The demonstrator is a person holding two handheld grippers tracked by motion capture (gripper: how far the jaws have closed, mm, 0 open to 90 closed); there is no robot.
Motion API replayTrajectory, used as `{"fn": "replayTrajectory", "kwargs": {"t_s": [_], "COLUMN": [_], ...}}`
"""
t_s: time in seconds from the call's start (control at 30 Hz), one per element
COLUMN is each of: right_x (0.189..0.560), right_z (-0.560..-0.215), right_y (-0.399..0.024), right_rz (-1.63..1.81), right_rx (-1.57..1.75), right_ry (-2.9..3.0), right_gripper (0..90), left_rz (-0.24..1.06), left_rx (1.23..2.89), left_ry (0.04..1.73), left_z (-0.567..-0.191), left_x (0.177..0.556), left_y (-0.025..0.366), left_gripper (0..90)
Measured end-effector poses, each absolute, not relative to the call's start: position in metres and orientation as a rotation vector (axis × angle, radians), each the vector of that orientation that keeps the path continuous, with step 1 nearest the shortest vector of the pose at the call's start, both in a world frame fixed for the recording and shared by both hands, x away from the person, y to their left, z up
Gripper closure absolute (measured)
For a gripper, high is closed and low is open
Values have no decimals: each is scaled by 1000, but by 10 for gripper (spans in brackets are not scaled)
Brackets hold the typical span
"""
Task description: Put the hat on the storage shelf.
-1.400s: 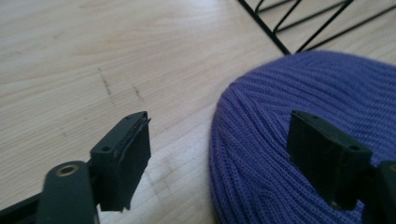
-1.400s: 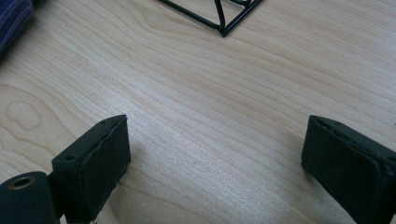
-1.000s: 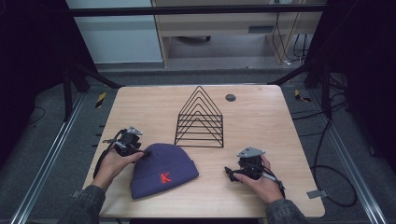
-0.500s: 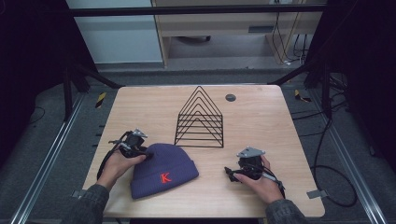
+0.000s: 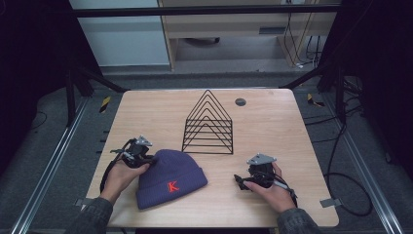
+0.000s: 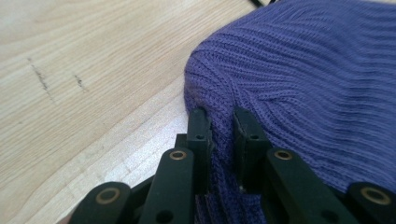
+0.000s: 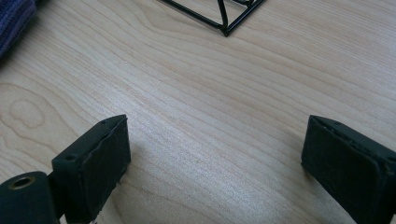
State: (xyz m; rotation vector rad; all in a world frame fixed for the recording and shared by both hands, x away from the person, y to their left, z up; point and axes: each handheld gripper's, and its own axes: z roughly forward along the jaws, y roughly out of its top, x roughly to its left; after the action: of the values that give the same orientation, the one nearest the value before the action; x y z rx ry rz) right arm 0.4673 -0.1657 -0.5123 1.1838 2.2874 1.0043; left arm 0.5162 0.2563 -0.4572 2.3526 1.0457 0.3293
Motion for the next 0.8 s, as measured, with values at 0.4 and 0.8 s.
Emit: {"fn": "replayTrajectory", "kwargs": {"t_s": [0.4, 0.8], "right_x": [467, 467], "right_z": [-512, -512], "right_y": [-165, -165], "right_rz": [1003, 1004], "right_rx": [1182, 1181], "right_ry": [2286, 2287], "right_gripper": [81, 81], "left_rz": [398, 472], "left_rx": [2310, 2317], "left_ry": [950, 827], "left_z": [-433, -398], "left_x": [493, 472], "left_y": [254, 236], "left_gripper": [788, 801]}}
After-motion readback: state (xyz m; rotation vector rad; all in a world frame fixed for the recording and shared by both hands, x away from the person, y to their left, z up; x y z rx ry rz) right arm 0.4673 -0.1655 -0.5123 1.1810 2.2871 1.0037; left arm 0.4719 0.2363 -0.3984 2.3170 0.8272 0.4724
